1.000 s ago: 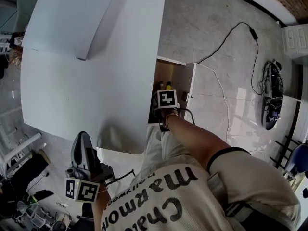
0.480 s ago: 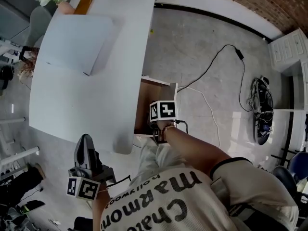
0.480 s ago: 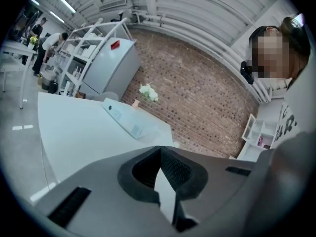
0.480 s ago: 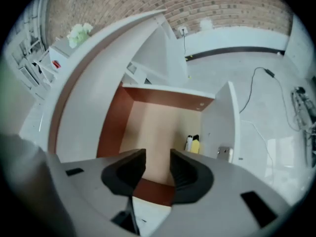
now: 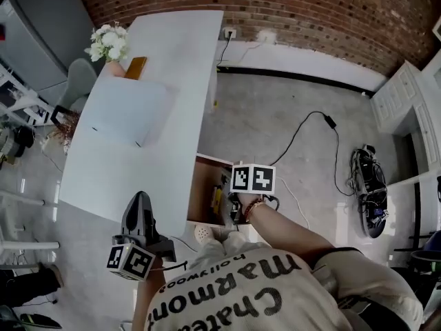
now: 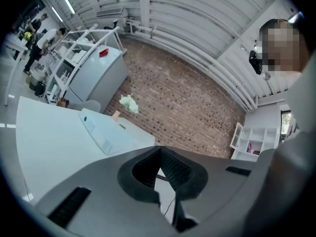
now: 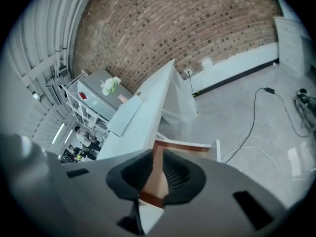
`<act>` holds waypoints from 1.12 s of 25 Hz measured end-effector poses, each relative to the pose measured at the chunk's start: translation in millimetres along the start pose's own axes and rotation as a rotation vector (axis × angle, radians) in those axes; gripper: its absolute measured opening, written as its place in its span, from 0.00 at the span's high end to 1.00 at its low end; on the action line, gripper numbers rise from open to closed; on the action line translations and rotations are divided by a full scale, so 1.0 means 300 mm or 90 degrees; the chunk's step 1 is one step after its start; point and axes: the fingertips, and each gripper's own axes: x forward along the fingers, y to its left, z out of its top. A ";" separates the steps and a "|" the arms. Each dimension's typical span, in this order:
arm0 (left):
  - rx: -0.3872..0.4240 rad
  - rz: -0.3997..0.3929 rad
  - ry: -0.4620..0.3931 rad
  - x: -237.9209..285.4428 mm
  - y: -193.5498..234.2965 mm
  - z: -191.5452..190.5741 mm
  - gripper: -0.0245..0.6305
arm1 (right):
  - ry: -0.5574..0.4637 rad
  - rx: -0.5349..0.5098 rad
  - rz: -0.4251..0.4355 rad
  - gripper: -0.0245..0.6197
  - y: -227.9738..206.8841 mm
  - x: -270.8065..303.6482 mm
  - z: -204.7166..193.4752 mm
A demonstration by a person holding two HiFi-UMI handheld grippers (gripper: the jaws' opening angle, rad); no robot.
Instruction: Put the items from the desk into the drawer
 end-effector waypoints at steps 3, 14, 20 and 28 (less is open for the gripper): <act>0.006 -0.023 -0.013 0.010 -0.072 0.026 0.96 | -0.054 -0.001 0.023 0.89 0.054 -0.092 0.093; 0.051 -0.062 -0.061 0.014 -0.166 0.173 0.96 | -0.222 -0.149 0.130 0.96 0.396 -0.366 0.317; 0.071 -0.088 -0.090 -0.007 -0.224 0.254 0.96 | -0.272 -0.217 0.166 0.96 0.527 -0.490 0.364; 0.085 -0.095 -0.087 -0.038 -0.260 0.245 0.96 | -0.283 -0.234 0.170 0.96 0.527 -0.534 0.351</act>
